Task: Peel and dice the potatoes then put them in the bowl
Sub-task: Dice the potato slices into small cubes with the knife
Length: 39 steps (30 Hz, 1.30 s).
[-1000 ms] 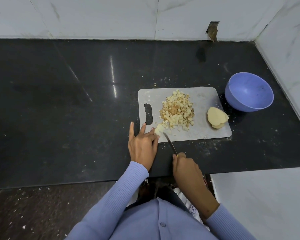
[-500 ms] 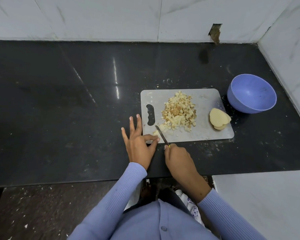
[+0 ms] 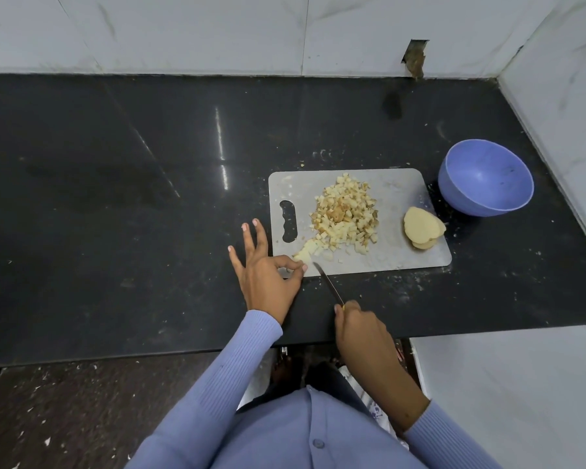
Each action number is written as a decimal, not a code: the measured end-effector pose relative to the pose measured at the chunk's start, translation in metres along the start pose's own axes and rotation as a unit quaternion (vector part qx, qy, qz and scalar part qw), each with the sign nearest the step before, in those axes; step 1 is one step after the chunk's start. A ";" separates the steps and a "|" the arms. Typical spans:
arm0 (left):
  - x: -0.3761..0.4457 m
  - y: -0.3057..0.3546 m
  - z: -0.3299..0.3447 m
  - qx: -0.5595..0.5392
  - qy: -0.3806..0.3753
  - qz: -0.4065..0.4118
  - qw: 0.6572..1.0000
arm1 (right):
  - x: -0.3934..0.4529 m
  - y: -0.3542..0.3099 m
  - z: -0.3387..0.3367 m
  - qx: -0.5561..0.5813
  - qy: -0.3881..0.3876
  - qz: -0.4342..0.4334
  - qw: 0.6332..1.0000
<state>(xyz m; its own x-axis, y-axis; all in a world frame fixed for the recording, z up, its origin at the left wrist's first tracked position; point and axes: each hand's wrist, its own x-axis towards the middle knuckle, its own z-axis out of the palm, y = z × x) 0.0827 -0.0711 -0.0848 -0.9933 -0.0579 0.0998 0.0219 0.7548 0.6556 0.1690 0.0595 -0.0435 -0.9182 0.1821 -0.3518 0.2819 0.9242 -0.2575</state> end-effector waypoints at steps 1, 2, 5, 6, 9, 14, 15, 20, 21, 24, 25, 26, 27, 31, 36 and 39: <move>-0.001 0.000 -0.001 -0.001 -0.003 -0.005 1.000 | 0.003 0.000 -0.002 0.009 0.005 0.002 1.000; -0.001 0.000 -0.001 -0.003 -0.003 -0.006 1.000 | 0.005 0.002 -0.003 0.018 0.012 0.001 1.000; -0.004 -0.004 -0.003 -0.030 0.004 0.011 0.999 | 0.005 0.002 -0.009 0.040 0.029 -0.010 0.999; -0.005 -0.006 -0.004 -0.043 0.010 0.015 0.999 | 0.006 0.000 -0.010 0.045 0.031 -0.015 0.998; -0.007 -0.009 -0.006 -0.054 0.029 -0.002 0.998 | 0.013 -0.013 -0.013 0.050 0.023 -0.031 0.998; -0.003 -0.005 -0.010 -0.050 -0.006 -0.054 0.997 | 0.027 -0.030 -0.009 0.061 0.001 -0.033 0.998; -0.002 -0.004 -0.011 -0.049 -0.013 -0.060 0.997 | 0.028 -0.031 -0.007 0.058 -0.007 -0.029 0.998; 0.000 -0.002 -0.011 -0.026 -0.019 -0.063 0.997 | 0.021 -0.026 -0.001 0.019 -0.017 -0.024 0.999; 0.000 -0.003 -0.010 -0.025 -0.016 -0.062 0.998 | 0.015 -0.022 0.000 0.006 -0.017 -0.025 1.000; -0.001 -0.002 -0.008 -0.025 -0.010 -0.058 0.998 | -0.004 -0.009 0.001 -0.036 -0.022 -0.034 0.999; 0.000 -0.002 -0.008 -0.024 -0.008 -0.057 0.998 | -0.008 -0.006 0.001 -0.040 -0.024 -0.033 0.998; 0.000 -0.002 -0.009 -0.022 -0.008 -0.056 0.998 | -0.009 -0.004 0.000 -0.039 -0.025 -0.031 0.998; 0.000 -0.001 -0.009 -0.021 -0.010 -0.057 0.998 | -0.008 -0.003 -0.001 -0.037 -0.024 -0.027 0.999; -0.001 -0.001 -0.012 -0.010 -0.022 -0.063 0.998 | 0.005 -0.002 -0.009 -0.025 -0.003 -0.018 1.000; -0.005 -0.005 -0.019 -0.041 -0.005 -0.051 0.998 | 0.011 -0.004 -0.018 0.032 0.026 -0.048 0.998; -0.007 -0.007 -0.022 -0.048 0.004 -0.072 0.996 | 0.017 -0.010 -0.018 0.023 0.023 -0.078 0.996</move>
<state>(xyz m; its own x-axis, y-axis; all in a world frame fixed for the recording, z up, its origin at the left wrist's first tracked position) 0.0917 -0.0907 -0.0733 -0.9859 -0.1674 0.0050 -0.1104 0.6720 0.7323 0.1458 0.0598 -0.0308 -0.9634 0.0527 -0.2628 0.1454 0.9265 -0.3470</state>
